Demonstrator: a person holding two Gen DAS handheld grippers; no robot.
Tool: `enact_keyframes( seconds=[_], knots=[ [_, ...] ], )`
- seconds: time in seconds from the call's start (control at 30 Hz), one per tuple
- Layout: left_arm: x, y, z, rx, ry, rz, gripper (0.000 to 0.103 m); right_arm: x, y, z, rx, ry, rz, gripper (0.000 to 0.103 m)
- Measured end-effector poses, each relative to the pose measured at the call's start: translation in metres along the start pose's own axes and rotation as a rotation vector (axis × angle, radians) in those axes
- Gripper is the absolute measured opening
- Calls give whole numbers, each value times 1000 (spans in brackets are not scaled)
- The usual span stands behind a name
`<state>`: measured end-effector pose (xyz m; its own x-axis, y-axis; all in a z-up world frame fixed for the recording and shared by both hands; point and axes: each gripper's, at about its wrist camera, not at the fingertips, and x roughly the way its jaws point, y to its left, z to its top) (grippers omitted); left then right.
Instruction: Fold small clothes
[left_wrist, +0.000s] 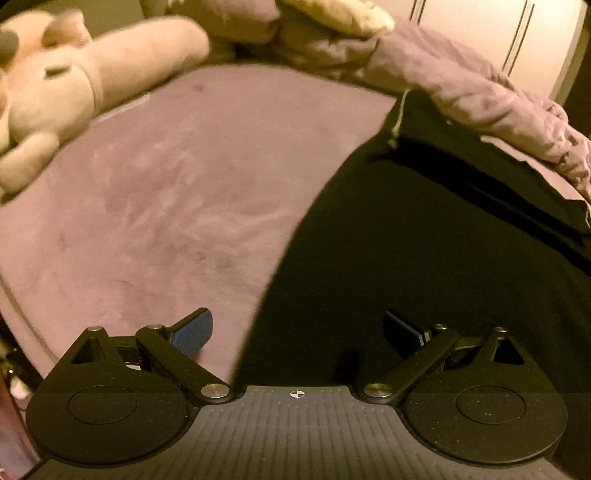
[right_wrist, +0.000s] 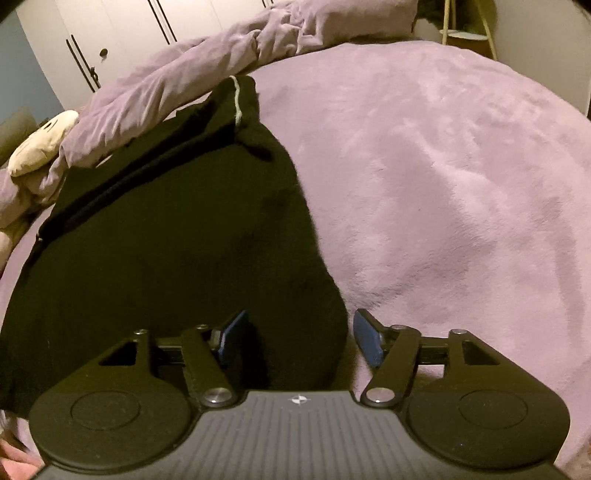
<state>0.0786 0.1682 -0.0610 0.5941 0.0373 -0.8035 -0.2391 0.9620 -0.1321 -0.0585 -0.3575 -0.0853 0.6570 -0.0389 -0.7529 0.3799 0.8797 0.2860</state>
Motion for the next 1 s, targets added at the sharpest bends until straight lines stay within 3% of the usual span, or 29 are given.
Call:
enact_keyframes(
  seconds=[0.13,0.33,0.4,0.43,0.7,0.8,0.9,1.0],
  knots=[
    [19,14,1,23,111,-87,101,4,3,5,32,9,32,65],
    [19,14,-10,60,104,-152,98,7,5,11,-22,37,52,25],
    [17,14,-13,81,99,-145,86,8,4,11,-24,58,80,15],
    [16,14,-13,95,98,-135,83,8,4,10,-29,67,95,15],
    [12,22,-6,53,134,-225,22,13,6,10,-54,100,123,18],
    [15,24,-7,23,145,-252,22,15,8,9,-69,109,128,21],
    [18,16,-10,79,142,-236,33,16,7,7,-84,114,138,26],
    [18,11,-10,92,148,-256,42,17,8,6,-110,135,167,39]
  ],
)
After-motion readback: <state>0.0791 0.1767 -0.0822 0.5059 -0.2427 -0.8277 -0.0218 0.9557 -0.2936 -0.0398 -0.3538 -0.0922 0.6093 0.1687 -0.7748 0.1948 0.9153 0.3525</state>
